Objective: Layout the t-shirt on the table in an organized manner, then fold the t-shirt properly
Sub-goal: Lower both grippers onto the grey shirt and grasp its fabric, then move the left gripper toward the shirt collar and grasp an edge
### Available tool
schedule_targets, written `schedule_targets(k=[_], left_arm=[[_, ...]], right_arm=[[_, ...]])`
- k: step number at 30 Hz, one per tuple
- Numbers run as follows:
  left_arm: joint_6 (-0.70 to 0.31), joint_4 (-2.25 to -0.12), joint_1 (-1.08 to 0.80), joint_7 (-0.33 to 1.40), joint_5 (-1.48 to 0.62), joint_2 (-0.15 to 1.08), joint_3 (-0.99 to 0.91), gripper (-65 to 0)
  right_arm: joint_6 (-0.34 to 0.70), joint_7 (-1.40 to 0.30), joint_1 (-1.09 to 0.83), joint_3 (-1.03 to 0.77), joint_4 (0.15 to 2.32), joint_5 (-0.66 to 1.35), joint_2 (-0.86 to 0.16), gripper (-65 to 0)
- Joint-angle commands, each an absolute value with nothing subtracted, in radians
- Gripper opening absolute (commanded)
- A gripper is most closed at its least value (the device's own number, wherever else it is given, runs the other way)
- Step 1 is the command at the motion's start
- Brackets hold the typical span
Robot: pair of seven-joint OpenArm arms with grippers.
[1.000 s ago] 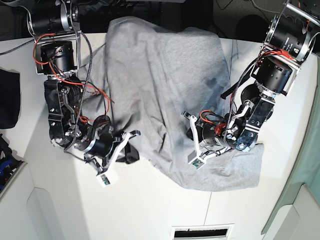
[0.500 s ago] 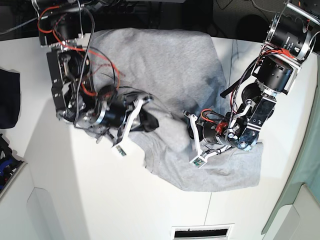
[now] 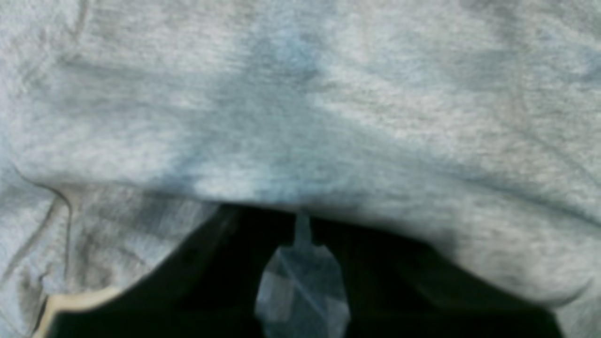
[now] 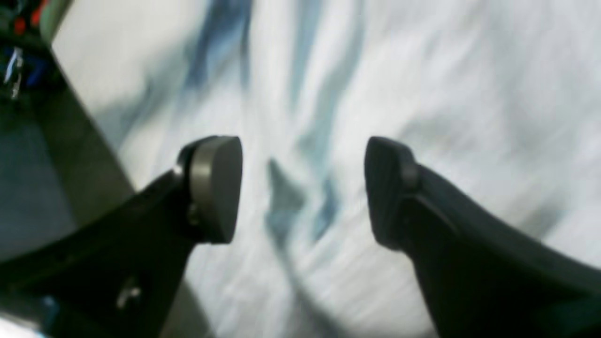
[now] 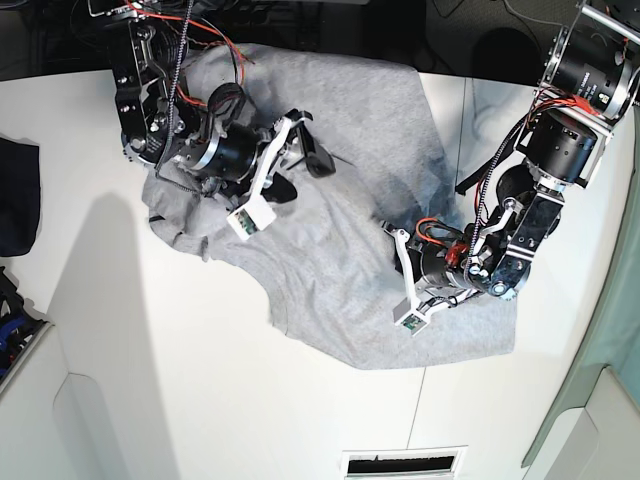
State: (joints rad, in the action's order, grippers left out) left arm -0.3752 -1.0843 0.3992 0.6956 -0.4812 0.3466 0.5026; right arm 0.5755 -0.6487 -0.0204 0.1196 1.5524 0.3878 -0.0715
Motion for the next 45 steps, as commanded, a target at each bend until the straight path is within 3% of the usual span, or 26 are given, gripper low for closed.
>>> schedule_targets(k=[1,7,12,14,17,18,23,30,36,45], left_arm=[[-0.378,-1.101,0.429,0.678,-0.498,0.352,0.496,-58.1],[-0.377,-1.129,0.429,0.678,-0.5,0.359,0.495,-58.1],[-0.378,-1.19,0.417,0.693,-0.54,0.384,0.495,-58.1],[-0.378,-1.225,0.404,0.693,-0.54,0.391,0.495,-58.1],[-0.378,-1.298,0.379,0.698,-0.538,0.401,0.494,-58.1],[-0.378,-1.325,0.367,0.709,-0.537,0.405,0.489,-58.1],[-0.373,-1.457,0.288,0.737,-0.54,0.455,0.46,-58.1],[-0.349,-1.604,0.121,0.738,-0.539,0.505,0.389,-58.1],[-0.384,-1.632,0.003,0.737,-0.588,0.49,0.385,-58.1],[-0.401,-1.61,-0.075,0.737,-0.581,0.437,0.386,-58.1]], right_arm=[[0.567,-0.611,0.021,0.106,1.575,0.408,-0.072,-24.5],[0.477,-0.595,0.178,0.01,1.552,0.316,-0.072,-24.5],[0.45,-0.554,0.321,-0.002,1.334,0.236,-0.072,-24.9],[0.49,-0.546,0.368,0.004,1.23,0.256,-0.072,-33.2],[0.506,-0.545,0.409,0.009,1.135,0.277,-0.072,-57.7],[0.506,-0.541,0.416,0.009,1.118,0.276,-0.072,-62.1],[0.568,-0.543,0.416,0.011,1.09,0.276,-0.071,-64.3],[0.572,-0.556,0.407,0.116,1.057,0.241,-0.095,-65.0],[0.564,-0.539,0.407,0.212,1.009,0.16,-0.102,-65.0],[0.562,-0.499,0.408,0.22,0.953,0.096,-0.103,-65.0]])
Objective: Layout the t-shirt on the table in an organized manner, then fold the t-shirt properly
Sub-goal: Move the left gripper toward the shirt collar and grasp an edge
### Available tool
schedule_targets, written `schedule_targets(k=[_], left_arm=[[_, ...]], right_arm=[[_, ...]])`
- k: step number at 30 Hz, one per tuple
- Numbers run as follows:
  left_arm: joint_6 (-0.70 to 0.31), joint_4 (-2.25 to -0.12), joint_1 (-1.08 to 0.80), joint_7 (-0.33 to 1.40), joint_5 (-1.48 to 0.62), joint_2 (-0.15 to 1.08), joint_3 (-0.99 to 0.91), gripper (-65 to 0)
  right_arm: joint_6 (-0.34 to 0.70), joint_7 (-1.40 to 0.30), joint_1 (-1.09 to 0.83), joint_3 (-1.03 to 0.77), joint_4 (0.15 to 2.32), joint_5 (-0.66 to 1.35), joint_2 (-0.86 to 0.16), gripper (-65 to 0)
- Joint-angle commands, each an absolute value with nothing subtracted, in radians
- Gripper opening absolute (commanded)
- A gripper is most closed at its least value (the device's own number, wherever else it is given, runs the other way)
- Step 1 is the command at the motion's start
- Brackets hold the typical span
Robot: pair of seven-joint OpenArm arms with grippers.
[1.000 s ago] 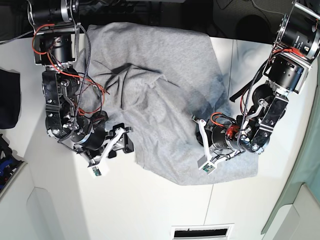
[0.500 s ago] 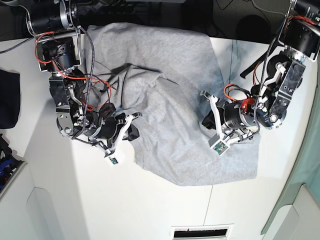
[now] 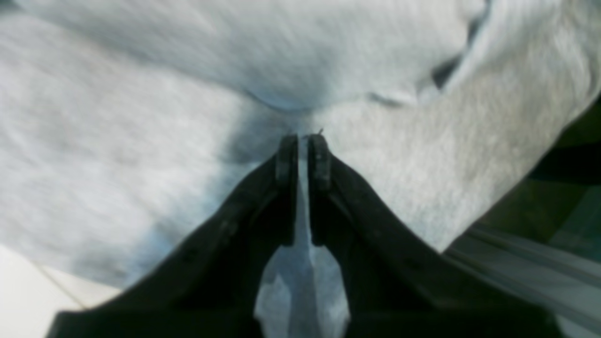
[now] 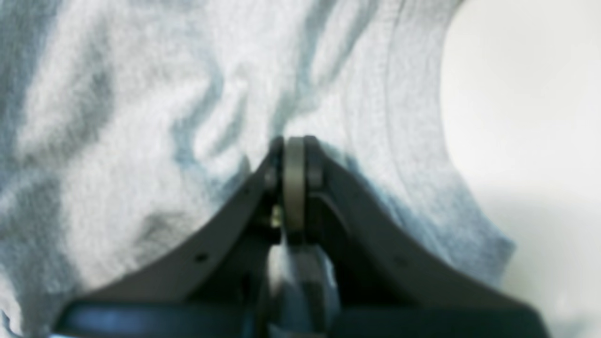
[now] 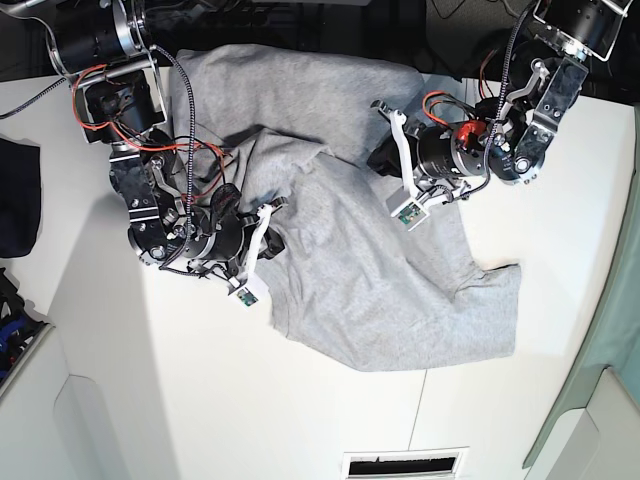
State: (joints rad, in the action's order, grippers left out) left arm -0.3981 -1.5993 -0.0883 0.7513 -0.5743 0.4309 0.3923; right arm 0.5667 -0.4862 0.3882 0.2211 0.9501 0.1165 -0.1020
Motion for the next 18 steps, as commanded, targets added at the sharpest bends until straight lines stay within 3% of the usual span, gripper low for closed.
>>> schedule_targets(k=[1,18], left_arm=[[-0.402,-1.6,-0.076,0.738,-0.574,0.438,0.386,-58.1],[-0.432,-1.446,0.037,0.714,-0.397,0.468,0.31,-58.1]], right_arm=[[0.56,-0.493,0.409,0.22,0.945,0.085,-0.104,-65.0],[0.514,-0.463,0.441,0.215,0.938,0.078,-0.24,-65.0]])
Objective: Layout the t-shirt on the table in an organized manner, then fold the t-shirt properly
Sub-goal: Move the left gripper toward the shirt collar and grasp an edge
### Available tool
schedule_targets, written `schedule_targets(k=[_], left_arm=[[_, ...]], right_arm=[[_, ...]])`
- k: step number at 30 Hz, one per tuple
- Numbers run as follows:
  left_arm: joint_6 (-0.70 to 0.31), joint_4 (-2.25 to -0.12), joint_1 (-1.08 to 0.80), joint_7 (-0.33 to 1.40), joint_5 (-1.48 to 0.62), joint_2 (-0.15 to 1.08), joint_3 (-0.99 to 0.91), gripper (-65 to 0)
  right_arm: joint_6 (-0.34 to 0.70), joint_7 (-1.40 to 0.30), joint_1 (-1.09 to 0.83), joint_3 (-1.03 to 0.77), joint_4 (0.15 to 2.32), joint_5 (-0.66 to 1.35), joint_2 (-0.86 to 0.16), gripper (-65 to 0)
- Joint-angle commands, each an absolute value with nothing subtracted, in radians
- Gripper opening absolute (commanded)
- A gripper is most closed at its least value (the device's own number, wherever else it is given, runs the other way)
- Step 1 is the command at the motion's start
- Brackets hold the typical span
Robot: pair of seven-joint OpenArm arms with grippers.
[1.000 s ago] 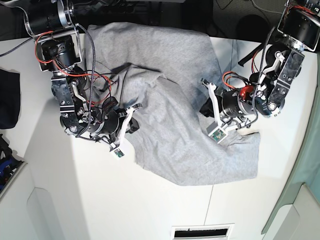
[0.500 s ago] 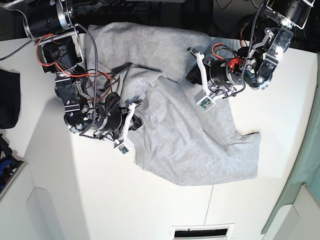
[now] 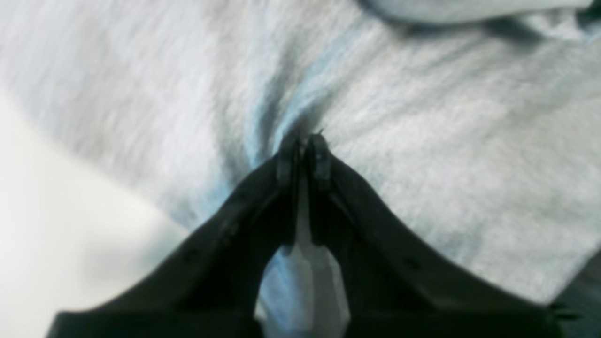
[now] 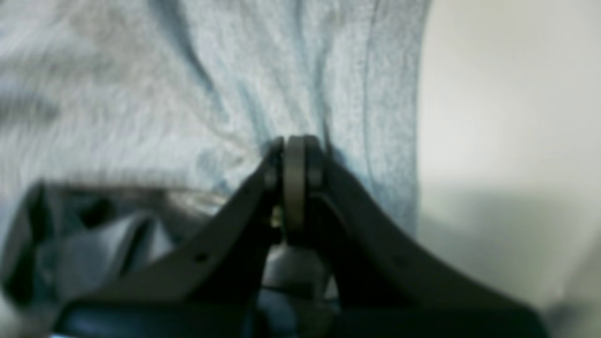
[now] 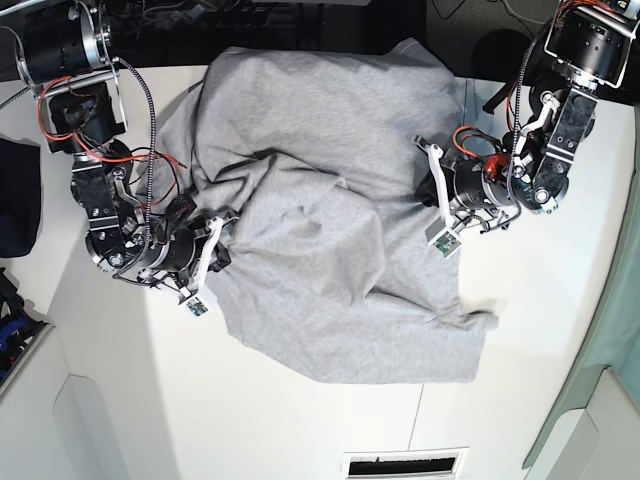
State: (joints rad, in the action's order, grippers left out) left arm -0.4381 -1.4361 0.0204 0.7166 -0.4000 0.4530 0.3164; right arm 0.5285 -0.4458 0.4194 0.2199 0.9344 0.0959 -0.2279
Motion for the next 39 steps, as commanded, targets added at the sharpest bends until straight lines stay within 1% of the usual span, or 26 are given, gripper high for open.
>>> schedule_targets(k=[1,5,13,15,17,20,24,26,28,33,39], left_arm=[[-0.432,-1.441,0.056,0.71,-0.387,0.469,0.31,-58.1],[-0.431,-1.394,0.14,0.701,-0.346,0.469,0.31,-58.1],[-0.431,-1.133,0.302,0.683,-0.347,0.469,0.31,-58.1],[-0.431,-1.113,0.326,0.696,-0.351,0.476,0.31,-58.1],[-0.433,-1.157,0.328,0.704,-0.441,0.506,0.31,-58.1],[-0.432,-1.326,0.289,0.704,-0.55,0.567,0.31,-58.1],[-0.433,-1.575,0.19,0.742,-0.588,0.622,0.31,-58.1],[-0.435,-1.643,0.13,0.76,-0.604,0.629,0.31,-58.1],[-0.435,-1.66,0.067,0.758,-0.617,0.625,0.31,-58.1],[-0.474,-1.659,-0.057,0.754,-0.61,0.551,0.31,-58.1],[-0.487,-1.63,-0.125,0.707,-0.609,0.509,0.31,-58.1]], right_arm=[[0.508,-0.463,0.443,0.215,0.938,0.078,-0.25,-65.0],[0.494,-0.463,0.442,0.215,0.938,0.078,-0.286,-65.0],[0.493,-0.464,0.44,0.215,0.938,0.083,-0.352,-65.0],[0.493,-0.463,0.44,0.215,0.938,0.109,-0.363,-65.0],[0.494,-0.463,0.44,0.215,0.938,0.14,-0.365,-65.0],[0.495,-0.464,0.437,0.215,0.938,0.159,-0.365,-65.0],[0.495,-0.463,0.437,0.215,0.938,0.173,-0.363,-65.0],[0.495,-0.463,0.437,0.215,0.938,0.19,-0.361,-65.0],[0.495,-0.464,0.437,0.215,0.938,0.195,-0.36,-65.0],[0.495,-0.463,0.437,0.215,0.938,0.195,-0.36,-65.0],[0.498,-0.469,0.434,0.215,0.937,0.19,-0.354,-65.0]])
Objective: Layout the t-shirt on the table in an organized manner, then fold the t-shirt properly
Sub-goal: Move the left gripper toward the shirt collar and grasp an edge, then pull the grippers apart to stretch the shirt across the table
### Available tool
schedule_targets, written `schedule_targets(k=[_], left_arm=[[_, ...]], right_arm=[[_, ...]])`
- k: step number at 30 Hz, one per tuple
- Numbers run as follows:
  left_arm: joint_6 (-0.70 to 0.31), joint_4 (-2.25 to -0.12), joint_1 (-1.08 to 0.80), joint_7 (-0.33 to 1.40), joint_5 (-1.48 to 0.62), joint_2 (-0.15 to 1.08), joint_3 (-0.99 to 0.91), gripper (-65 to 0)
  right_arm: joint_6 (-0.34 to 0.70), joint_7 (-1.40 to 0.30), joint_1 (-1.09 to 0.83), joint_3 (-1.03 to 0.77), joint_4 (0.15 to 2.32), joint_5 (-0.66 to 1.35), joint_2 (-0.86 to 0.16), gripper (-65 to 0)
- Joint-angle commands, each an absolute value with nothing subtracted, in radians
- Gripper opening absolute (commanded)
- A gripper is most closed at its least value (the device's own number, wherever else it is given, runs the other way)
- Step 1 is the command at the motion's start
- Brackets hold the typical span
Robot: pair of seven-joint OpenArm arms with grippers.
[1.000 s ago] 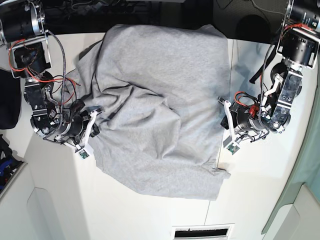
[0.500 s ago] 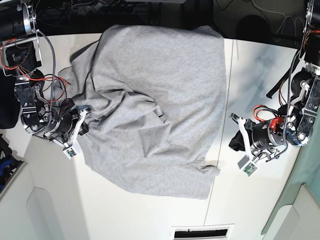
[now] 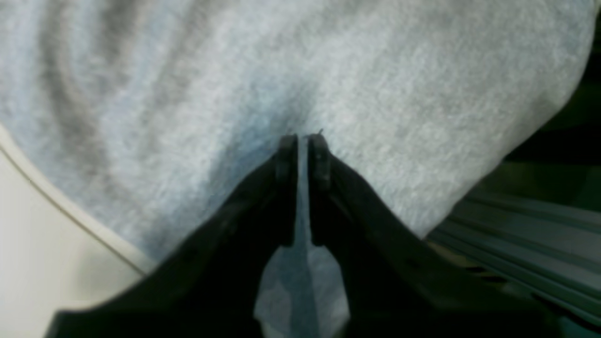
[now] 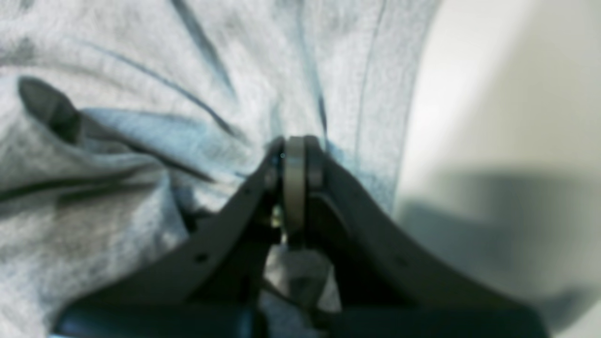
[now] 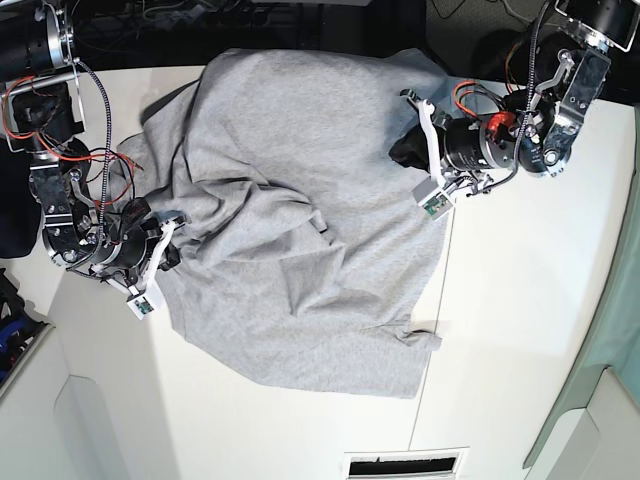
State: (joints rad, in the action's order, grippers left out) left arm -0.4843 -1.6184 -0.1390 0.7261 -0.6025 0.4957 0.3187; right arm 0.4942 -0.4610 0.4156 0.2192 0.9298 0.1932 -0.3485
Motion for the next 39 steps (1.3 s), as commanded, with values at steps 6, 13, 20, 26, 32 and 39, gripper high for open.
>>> schedule_targets(k=[6,13,20,26,32,39], left_arm=[[-0.491,-1.444,-0.076,0.706,-0.51,0.493,0.31,-58.1],[-0.521,-1.163,0.081,0.706,-0.47,0.502,0.31,-58.1],[-0.535,-0.948,0.267,0.643,-0.411,0.535,0.31,-58.1],[-0.535,-0.904,0.385,0.631,-0.382,0.586,0.31,-58.1],[-0.516,-0.903,0.468,0.616,-0.375,0.615,0.31,-58.1],[-0.533,-0.912,0.551,0.648,-0.432,0.616,0.31,-58.1]], right_arm=[[0.498,-0.471,0.434,0.215,0.919,0.16,-0.355,-65.0],[0.498,-0.471,0.434,0.215,0.907,0.156,-0.355,-65.0],[0.497,-0.472,0.434,0.215,0.907,0.154,-0.384,-65.0],[0.496,-0.471,0.434,0.215,0.907,0.154,-0.448,-65.0],[0.493,-0.471,0.435,0.215,0.907,0.158,-0.505,-65.0],[0.494,-0.471,0.441,0.215,0.907,0.211,-0.522,-65.0]])
